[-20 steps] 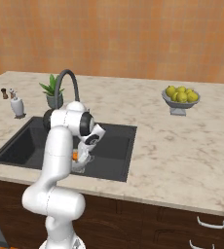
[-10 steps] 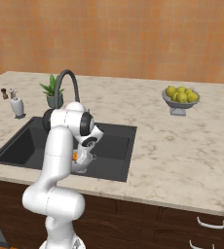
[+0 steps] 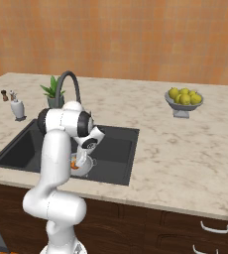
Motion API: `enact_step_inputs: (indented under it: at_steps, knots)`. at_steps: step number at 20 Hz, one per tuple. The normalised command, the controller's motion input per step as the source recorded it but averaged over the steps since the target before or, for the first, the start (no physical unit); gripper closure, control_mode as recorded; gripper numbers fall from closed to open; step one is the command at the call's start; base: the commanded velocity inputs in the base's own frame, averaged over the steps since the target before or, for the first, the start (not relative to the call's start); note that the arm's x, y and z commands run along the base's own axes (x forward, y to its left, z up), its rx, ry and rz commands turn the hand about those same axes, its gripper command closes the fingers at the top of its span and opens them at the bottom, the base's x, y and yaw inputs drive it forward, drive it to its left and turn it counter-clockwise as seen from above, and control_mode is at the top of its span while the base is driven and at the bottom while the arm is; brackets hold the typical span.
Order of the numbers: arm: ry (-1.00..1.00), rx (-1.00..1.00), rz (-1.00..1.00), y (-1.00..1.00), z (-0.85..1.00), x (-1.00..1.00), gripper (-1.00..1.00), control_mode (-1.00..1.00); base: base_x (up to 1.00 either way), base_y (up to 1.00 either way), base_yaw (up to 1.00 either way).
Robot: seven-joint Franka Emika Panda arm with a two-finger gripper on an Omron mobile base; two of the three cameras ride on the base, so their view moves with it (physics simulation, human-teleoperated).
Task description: Put the colander in the sink, put the tangerine in the colander, and turn on the sink faucet and pour water over the colander.
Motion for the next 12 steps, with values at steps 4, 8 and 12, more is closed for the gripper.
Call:
enact_step_inputs:
  at_steps: [4,8,12]
  knots:
    - [0.00,0.00,-0.02,-0.20,0.45,-0.29,-1.00,-1.00,0.00,0.00,0.00]
    - [-0.03,0.00,-0.13,-0.39,0.65,-0.19,-1.00,-1.00,0.00,0.00,0.00]
    - [0.00,0.04,-0.15,-0.29,0.71,-0.36,-1.00,-1.00,0.00,0.00,0.00]
